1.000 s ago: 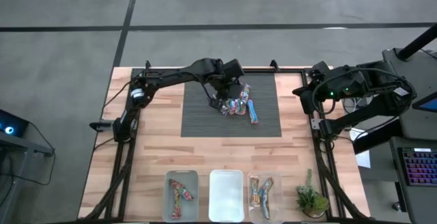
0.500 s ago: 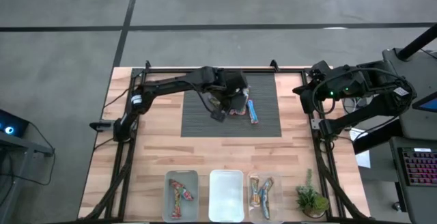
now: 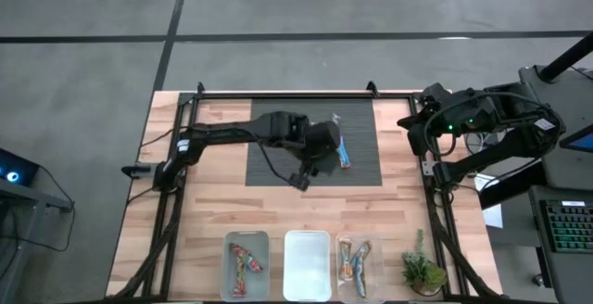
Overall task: Pick and place Granola Bars by type
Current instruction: Put the middle blue granola bar into the white bin
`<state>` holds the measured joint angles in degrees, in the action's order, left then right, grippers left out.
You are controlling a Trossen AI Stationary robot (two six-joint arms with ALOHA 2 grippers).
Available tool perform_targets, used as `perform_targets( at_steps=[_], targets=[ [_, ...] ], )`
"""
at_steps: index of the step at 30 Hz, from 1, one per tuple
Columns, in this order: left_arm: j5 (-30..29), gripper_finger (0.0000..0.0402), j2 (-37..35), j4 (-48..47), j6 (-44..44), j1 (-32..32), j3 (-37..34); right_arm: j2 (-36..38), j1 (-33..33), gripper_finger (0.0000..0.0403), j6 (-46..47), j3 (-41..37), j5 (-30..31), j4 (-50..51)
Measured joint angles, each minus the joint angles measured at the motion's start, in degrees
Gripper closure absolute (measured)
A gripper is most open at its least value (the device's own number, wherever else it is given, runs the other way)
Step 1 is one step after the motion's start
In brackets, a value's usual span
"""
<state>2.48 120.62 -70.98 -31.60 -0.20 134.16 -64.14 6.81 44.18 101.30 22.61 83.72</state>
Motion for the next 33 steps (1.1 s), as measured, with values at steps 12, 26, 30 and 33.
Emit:
perform_targets(
  at_steps=[12,26,30,33],
  targets=[
    [0.05,0.0342,0.00,0.29,8.34,-9.81,0.08,0.00,0.04,0.0394,-0.40,0.00,-0.76,-0.02],
    [0.13,0.0342,0.00,1.69,11.01,-18.33,0.00,-0.02,0.04,0.0394,4.77,0.00,-0.76,-0.02],
    [0.13,0.0342,0.00,1.43,11.09,-20.21,-0.25,-0.02,0.04,0.0394,4.95,0.00,-0.76,-0.04],
    [0.48,0.0342,0.00,1.36,10.93,-21.37,-0.25,-0.02,0.04,0.0394,4.92,0.00,-0.76,-0.04]
  ],
)
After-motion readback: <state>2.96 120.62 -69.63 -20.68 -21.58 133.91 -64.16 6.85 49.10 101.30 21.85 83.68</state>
